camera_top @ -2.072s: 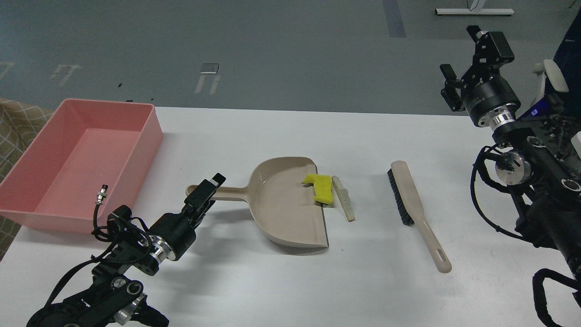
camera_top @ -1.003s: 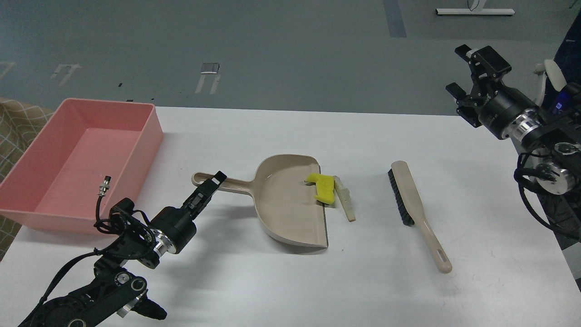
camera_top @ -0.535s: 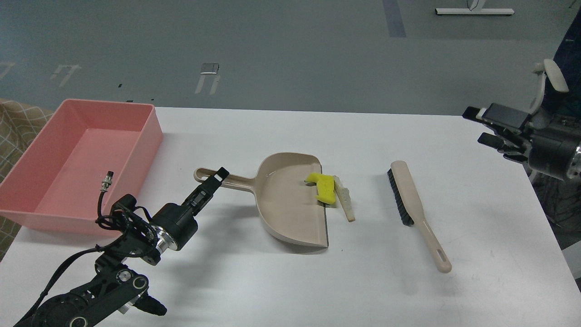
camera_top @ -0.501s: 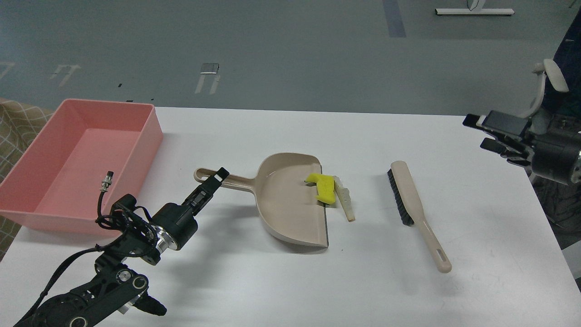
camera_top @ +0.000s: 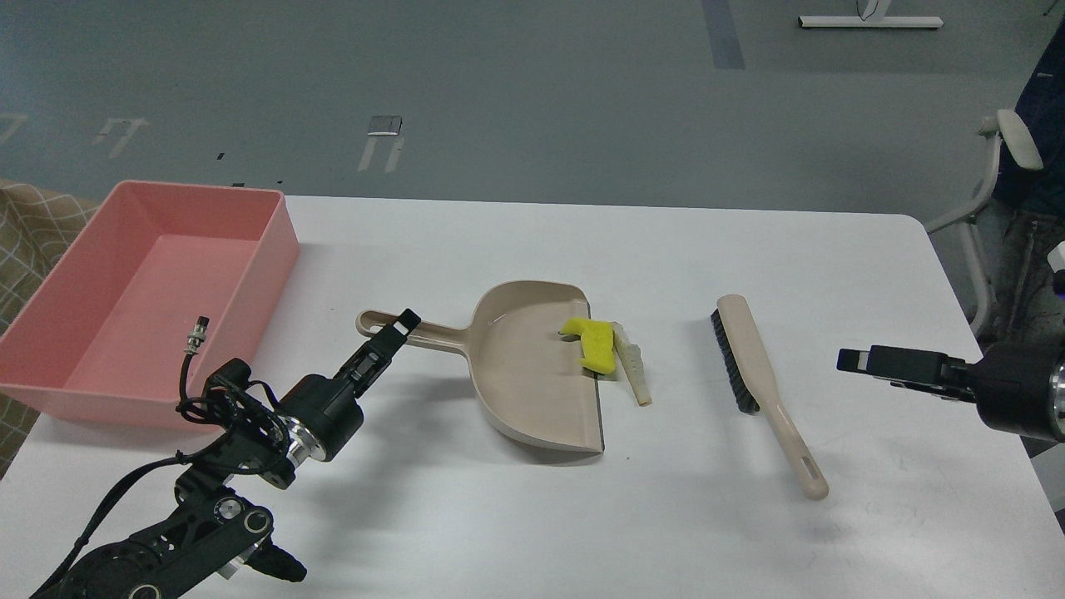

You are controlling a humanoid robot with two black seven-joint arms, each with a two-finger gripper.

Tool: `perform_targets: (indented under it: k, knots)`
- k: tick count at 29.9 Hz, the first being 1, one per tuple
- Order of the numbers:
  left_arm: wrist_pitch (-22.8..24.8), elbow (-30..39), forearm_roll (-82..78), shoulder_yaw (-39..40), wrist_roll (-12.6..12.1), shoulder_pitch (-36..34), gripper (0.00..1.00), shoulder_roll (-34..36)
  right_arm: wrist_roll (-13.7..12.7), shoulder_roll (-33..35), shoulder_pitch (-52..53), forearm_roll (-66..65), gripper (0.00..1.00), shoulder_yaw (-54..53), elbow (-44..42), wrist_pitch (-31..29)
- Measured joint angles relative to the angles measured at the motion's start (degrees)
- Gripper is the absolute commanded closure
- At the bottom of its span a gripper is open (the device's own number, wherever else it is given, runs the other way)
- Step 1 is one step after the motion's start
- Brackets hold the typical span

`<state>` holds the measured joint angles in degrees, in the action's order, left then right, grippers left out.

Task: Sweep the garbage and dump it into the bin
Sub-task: 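Lower the right gripper to the brush handle and grasp it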

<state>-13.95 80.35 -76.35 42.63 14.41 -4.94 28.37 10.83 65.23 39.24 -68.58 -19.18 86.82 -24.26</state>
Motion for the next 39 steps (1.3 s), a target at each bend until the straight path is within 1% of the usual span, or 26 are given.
perform_targets:
  k: [6,11,17,20,22,26,27,28,34,35,39]
  knots:
    - [0.0,0.2,0.0,0.0,0.0,0.0,1.0,0.0,-1.0,-3.1,-1.4,-3.1,0.02,0.1,0.0,0.2]
    - [0.0,0.2,0.0,0.0,0.0,-0.1,1.0,0.0,-1.8,-6.2,-1.6,-3.8,0.07,0.1,-0.1,0.5]
    - [0.0,0.3,0.0,0.0,0.1,-0.2,1.0,0.1,-3.8,-8.6,-2.1,-3.9,0.1,0.1,-0.2,0.7]
    - [0.0,0.3,-0.3,0.0,0.1,-0.2,1.0,0.2,-4.1,-9.6,-2.5,-4.9,0.14,0.1,-0.2,0.7]
    - [0.0,0.3,-0.4,0.0,0.2,-0.2,1.0,0.3,-4.3,-10.3,-2.6,-5.7,0.2,0.1,-0.2,0.7]
    - [0.0,0.4,-0.5,0.1,0.2,0.0,1.0,0.3,-4.9,-11.8,-3.2,-6.4,0.22,0.1,-0.2,0.7]
    - [0.0,0.4,-0.5,0.1,0.2,0.0,1.0,0.3,-4.9,-12.0,-3.3,-6.5,0.24,0.1,-0.2,0.7]
    - [0.0,0.4,-0.5,0.1,0.2,0.0,1.0,0.3,-5.0,-12.1,-3.3,-6.5,0.29,0.1,-0.2,0.8]
    - [0.0,0.4,-0.5,0.0,0.2,0.0,1.0,0.3,-5.5,-12.6,-3.9,-7.1,0.38,0.1,-0.2,0.8]
    - [0.0,0.4,-0.5,0.0,0.2,0.0,1.0,0.2,-5.5,-12.7,-4.1,-7.1,0.41,0.1,-0.2,0.8]
    - [0.0,0.4,-0.5,0.0,0.2,0.0,1.0,0.1,-5.5,-12.7,-4.5,-7.7,0.48,0.1,-0.2,0.8]
